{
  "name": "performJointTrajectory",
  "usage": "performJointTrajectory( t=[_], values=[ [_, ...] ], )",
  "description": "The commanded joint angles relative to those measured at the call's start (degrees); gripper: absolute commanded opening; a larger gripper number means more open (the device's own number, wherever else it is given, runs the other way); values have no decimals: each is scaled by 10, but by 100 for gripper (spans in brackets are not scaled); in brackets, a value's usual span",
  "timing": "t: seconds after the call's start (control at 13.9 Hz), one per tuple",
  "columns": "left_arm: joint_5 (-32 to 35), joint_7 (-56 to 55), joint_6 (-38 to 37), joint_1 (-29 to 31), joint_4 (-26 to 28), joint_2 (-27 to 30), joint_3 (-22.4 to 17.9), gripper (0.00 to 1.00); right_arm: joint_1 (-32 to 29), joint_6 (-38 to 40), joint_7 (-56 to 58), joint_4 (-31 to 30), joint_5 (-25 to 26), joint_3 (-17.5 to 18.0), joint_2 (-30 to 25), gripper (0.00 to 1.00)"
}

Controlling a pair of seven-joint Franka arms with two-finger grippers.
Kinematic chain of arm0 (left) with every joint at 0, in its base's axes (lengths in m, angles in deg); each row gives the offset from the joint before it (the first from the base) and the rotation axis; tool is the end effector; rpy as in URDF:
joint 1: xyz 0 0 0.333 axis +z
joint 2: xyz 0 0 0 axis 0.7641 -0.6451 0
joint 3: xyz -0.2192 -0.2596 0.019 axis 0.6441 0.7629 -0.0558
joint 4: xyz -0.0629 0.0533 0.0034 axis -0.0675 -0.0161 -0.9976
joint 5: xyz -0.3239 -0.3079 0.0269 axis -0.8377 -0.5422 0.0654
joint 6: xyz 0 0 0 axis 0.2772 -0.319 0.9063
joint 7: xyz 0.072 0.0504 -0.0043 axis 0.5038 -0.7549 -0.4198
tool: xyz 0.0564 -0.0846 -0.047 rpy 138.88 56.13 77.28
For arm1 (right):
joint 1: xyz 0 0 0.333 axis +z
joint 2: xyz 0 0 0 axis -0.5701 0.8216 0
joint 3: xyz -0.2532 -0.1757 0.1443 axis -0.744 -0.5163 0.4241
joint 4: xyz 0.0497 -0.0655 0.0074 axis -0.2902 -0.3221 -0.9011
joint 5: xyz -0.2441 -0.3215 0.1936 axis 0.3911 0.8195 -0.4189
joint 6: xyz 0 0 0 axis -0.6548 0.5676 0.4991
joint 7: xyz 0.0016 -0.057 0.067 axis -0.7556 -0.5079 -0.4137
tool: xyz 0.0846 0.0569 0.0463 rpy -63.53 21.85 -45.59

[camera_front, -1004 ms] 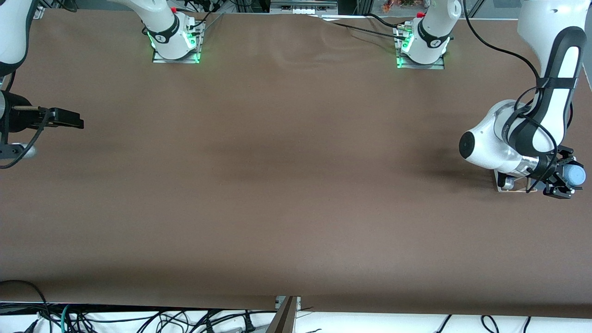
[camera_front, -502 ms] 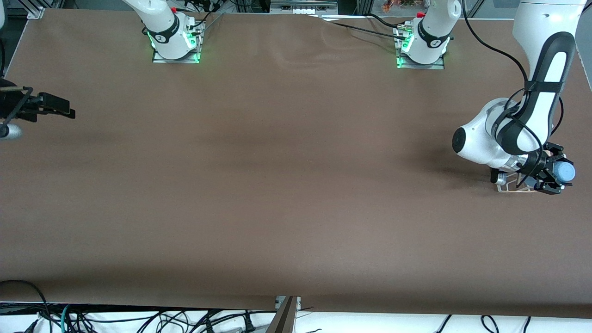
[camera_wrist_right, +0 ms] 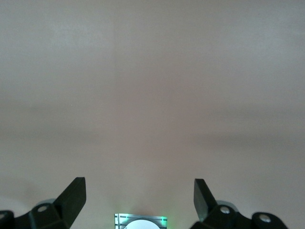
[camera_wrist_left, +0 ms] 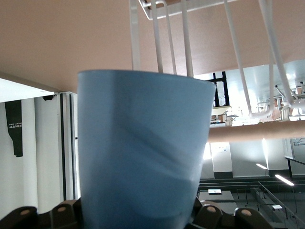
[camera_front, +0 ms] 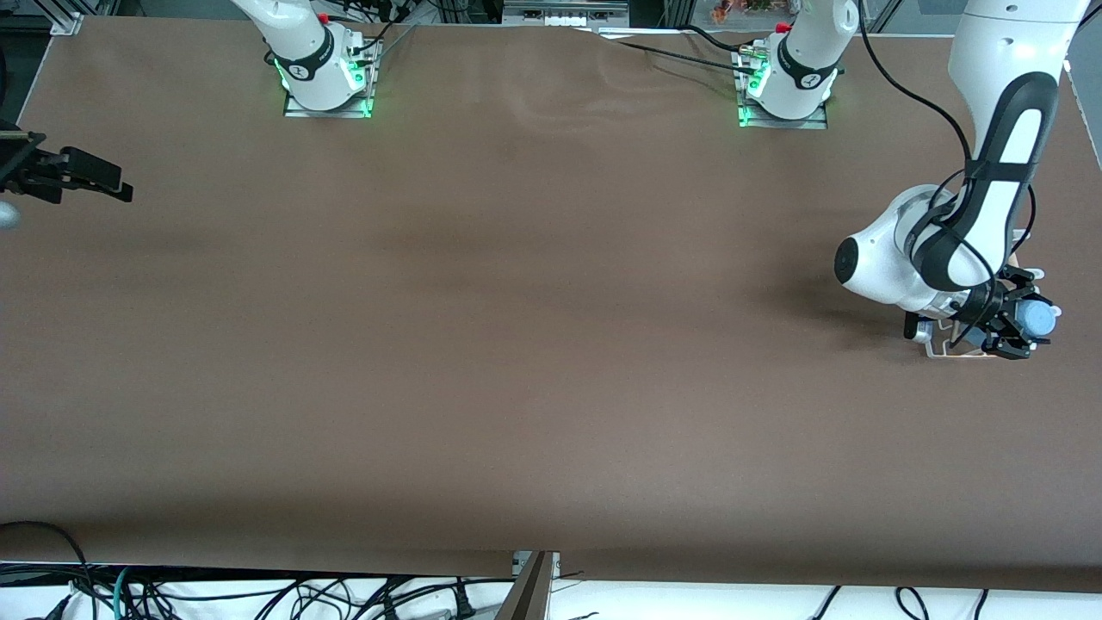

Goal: Transfer cup to left arm and place on rack

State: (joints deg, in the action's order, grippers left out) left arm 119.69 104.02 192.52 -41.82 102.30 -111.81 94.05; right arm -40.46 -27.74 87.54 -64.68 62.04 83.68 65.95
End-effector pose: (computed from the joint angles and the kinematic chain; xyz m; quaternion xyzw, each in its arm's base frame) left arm 0.6140 0.1031 0.2088 -0.4652 0.6154 0.4192 0.4788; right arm 0.6015 -0.0631 0.6115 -0.9978 -0.0031 0.0631 0.0219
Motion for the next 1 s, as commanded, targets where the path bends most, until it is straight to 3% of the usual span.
performJointTrajectory(
  t=[0.0,0.36,0.43,0.5,0.57,0.93],
  values=[
    [23,-32,1,4,0,-15,1,0,-1,-5,-9,-7,23,1,-25,100],
    [22,-50,1,3,-10,-34,1,0,19,36,-17,-6,39,-11,-25,100],
    [21,-43,1,0,-10,-33,2,30,20,31,-21,-3,37,-10,-21,100],
    [11,-43,0,-3,-12,-28,2,96,21,32,-23,-3,37,-7,-21,100],
    [4,-42,-1,-4,-14,-22,3,100,21,32,-24,-2,37,-3,-21,100],
    [-88,-42,-2,-4,-59,4,8,100,20,41,-24,-2,35,4,-21,100]
  ],
)
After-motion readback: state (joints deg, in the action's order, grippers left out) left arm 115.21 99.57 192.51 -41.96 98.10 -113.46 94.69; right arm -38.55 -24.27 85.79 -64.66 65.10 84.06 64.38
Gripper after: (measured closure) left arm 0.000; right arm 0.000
